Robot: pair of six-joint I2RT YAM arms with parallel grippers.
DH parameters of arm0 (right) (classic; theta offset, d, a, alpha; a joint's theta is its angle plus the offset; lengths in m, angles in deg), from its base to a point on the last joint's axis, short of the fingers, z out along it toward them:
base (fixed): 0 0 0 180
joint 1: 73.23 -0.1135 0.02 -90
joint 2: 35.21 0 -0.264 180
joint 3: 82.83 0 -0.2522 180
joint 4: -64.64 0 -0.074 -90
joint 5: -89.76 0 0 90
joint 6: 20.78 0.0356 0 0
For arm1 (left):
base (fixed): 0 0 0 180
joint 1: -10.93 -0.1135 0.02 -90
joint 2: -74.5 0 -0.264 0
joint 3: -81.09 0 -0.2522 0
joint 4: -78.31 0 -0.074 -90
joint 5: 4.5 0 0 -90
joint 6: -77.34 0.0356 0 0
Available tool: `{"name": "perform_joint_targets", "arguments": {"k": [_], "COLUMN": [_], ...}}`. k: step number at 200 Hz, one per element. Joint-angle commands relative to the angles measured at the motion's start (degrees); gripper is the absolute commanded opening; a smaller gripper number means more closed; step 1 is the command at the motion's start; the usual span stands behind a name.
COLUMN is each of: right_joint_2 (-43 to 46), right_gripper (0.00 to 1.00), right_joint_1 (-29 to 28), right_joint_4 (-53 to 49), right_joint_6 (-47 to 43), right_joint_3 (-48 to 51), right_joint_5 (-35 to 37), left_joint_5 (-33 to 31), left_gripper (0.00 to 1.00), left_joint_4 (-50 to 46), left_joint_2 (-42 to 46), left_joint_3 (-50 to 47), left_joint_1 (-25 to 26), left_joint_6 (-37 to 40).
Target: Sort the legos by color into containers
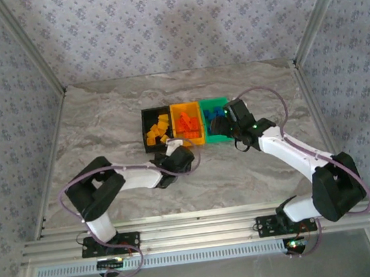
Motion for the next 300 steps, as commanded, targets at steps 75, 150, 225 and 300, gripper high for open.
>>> {"name": "perform_joint_targets", "arguments": {"k": [75, 150, 225, 300], "right_joint_2": [3.39, 3.42, 5.12, 7.31], "right_gripper": [0.83, 0.83, 0.83, 0.83], "right_joint_1": [-0.16, 0.81, 1.45, 2.04], "right_joint_4": [-1.12, -0.90, -0.50, -1.44], "right_joint_6": [0.40, 0.44, 1.01, 2.11], "right_joint_3": [-0.08, -0.37, 1.78, 4.71], "right_joint_5": [0.74, 0.83, 0.81, 0.65], "left_joint_5": [2.03, 4.17, 5.35, 9.52], "left_gripper": [0.84, 0.54, 0.49, 0.50], "left_joint_4": [5.80, 5.50, -2.25, -9.38], "left_joint_2": [-10.95, -6.26, 11.78, 0.05], "left_joint_3": [4.81, 0.49, -1.40, 21.46], "left_joint_1": [-5.27, -5.18, -1.62, -7.29], "left_joint_6": [0.42, -1.57, -3.12, 2.04]}}
